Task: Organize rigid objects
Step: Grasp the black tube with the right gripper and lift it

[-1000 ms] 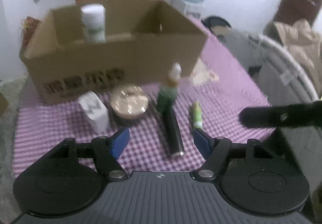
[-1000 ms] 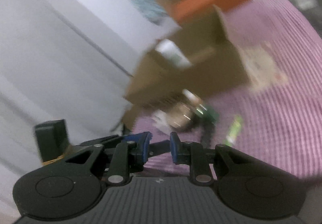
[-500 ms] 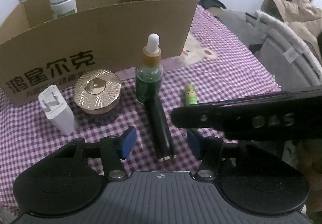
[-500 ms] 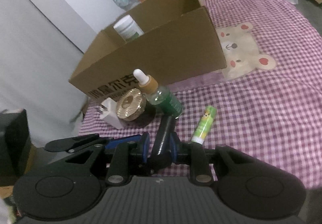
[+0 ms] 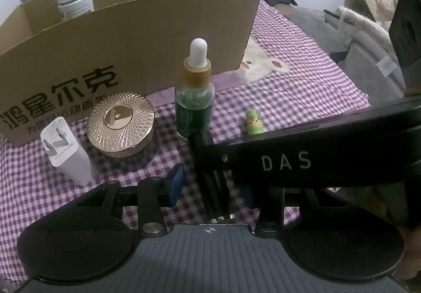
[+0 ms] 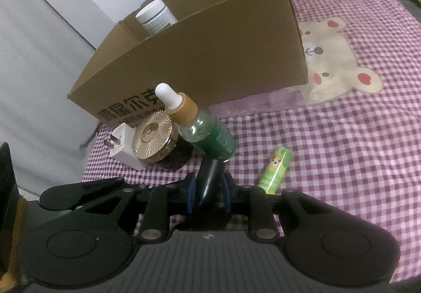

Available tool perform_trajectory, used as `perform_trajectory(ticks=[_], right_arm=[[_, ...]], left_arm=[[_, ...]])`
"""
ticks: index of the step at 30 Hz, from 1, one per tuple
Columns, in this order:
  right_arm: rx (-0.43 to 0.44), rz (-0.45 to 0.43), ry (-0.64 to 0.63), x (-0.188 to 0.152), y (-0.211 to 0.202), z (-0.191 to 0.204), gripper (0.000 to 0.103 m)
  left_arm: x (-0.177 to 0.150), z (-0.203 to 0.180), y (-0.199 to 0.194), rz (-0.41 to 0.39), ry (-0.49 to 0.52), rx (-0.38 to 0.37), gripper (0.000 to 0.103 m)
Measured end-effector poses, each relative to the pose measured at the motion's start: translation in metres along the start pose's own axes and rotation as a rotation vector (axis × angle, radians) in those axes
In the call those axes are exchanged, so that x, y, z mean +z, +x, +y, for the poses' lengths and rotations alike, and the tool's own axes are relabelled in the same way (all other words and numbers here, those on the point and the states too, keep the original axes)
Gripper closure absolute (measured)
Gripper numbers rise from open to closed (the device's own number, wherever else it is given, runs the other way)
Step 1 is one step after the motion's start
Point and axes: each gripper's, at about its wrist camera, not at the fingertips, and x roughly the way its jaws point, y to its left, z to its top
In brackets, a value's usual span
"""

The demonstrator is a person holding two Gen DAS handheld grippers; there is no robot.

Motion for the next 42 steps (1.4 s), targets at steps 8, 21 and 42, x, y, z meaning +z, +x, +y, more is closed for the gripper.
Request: perform_trajectory(ticks=[8,21,42], right_arm=[[0.026,0.024,0.014,-0.001,0.008,-0.001,0.078],[0.054,0.010,0.042,-0.007,0.002,-0.007,0.079],[0.065,-0.030,0.045,-0.016,-0.020,0.001,0.079]], left_arm=[[0.000,-0.002,0.002,-0.006,0.016,0.020,0.064],[-0.001,-0.001,-0.002,0.000,0.004,0.004,0.065],[-0.002,-0.010,-0.020,-0.030,0.018,0.016,0.065]])
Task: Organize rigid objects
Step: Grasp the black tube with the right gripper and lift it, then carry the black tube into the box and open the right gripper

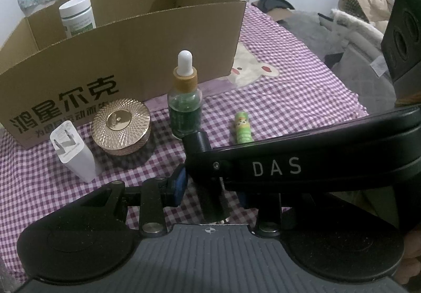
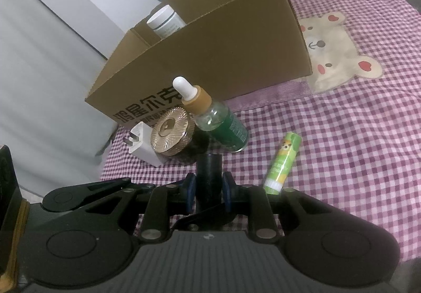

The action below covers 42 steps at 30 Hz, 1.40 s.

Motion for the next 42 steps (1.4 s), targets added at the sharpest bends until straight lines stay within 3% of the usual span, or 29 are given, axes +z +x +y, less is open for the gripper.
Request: perform_trajectory(ticks=[23,42], right_arm=[[-0.014,-0.046,-0.036,-0.017,-0.022,0.030,0.079],[-0.024,-0.218,-0.217,-0.021,-0.088,0.097,0.079]], left_arm=[[-0.008,-0.006,-0.033,-0.049,-0.001,0.003,0.065],[-0.003,-0.021,-0.119,-0.260,0.045,0.041,0.065]])
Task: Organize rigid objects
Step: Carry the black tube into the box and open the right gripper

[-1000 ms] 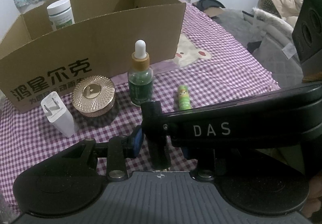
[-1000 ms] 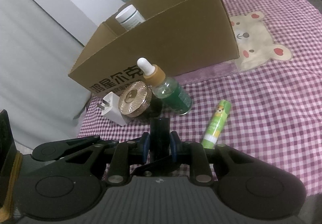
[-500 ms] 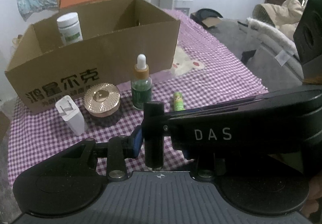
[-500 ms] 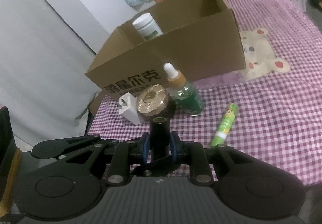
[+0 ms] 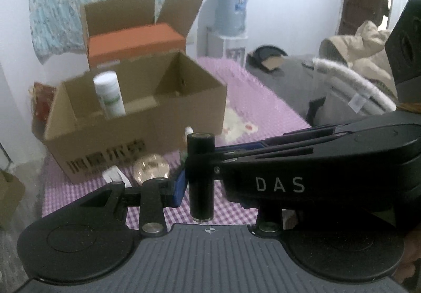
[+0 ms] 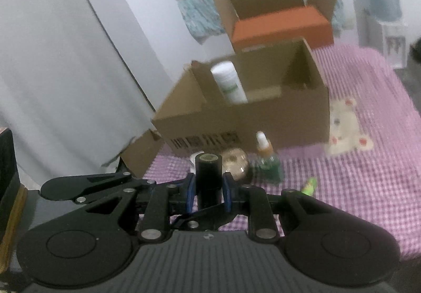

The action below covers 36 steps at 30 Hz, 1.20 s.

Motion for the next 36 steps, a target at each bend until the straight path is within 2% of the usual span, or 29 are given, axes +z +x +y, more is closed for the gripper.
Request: perform_trajectory(ticks=[9,13,16,22,27,31,36], right_arm=[[0.054,-0.087,-0.103,0.047,-0.017,0.029,0.079],[0.094,-0.086,-0.136,0.081,-0.009,0.035,0.079],[0.124,-0.056,-0.139,0.110,0.007,0.033,0.079],[0.162,0.066,-0.090,0.161,0.060,0.015,0.079],[0.177,0.210,-0.015,0.187,0.125,-0.018,0.079],[0.176,0.324,0.063,0.190,0.178,-0.050,0.079],[0.152,0.424,0.099,0.185,0.223,-0.079,0.079]], left_arm=[[0.046,0.015,-0.030,-0.106,0.019,0.059,0.065],[0.073,0.028,-0.031,-0.112,0.022,0.084,0.065],[0.092,0.044,-0.022,-0.086,0.005,0.082,0.065],[0.125,0.082,0.023,0.042,-0.049,0.060,0.065],[0.136,0.111,0.083,0.192,-0.115,0.036,0.065],[0.135,0.128,0.132,0.311,-0.159,0.012,0.065],[0.135,0.133,0.178,0.408,-0.157,0.014,0.065]])
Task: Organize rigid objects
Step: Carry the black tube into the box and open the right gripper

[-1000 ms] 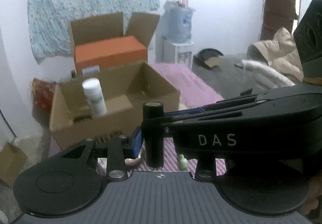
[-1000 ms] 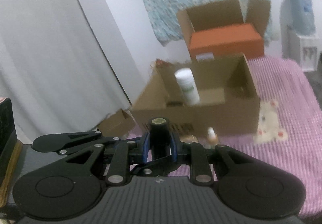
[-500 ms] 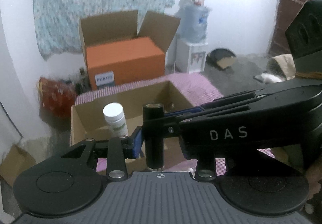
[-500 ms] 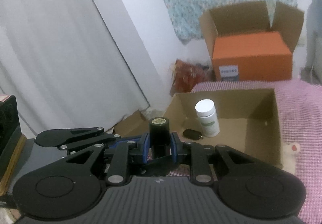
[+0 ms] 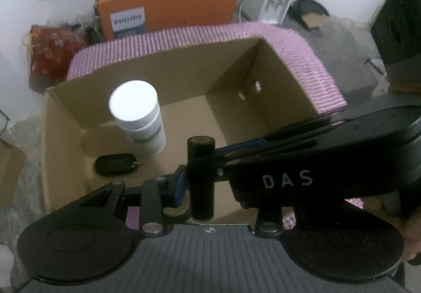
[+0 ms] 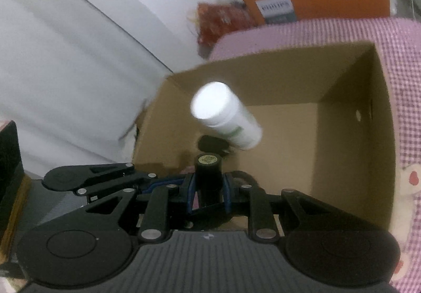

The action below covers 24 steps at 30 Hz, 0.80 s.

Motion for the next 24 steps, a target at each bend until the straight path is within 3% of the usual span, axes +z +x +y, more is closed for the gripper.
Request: perform_trajectory(ticks=[6,21,24], right_arm=[[-0.029,0.066,0.023,0.020,0.028,-0.029,0.079],[-0.029,0.122,0.100,0.045,0.057,-0.065,0.078],[-0.034,0.118,0.137,0.045,0.055,-0.071,0.071]], left_arm=[[0.017,0.000,0.029,0.059,-0.007,0.017,0.065],[0.033,0.003,0.052,0.078,-0.025,0.056,0.063],[0.032,0.001,0.048,0.069,-0.022,0.057,0.062]])
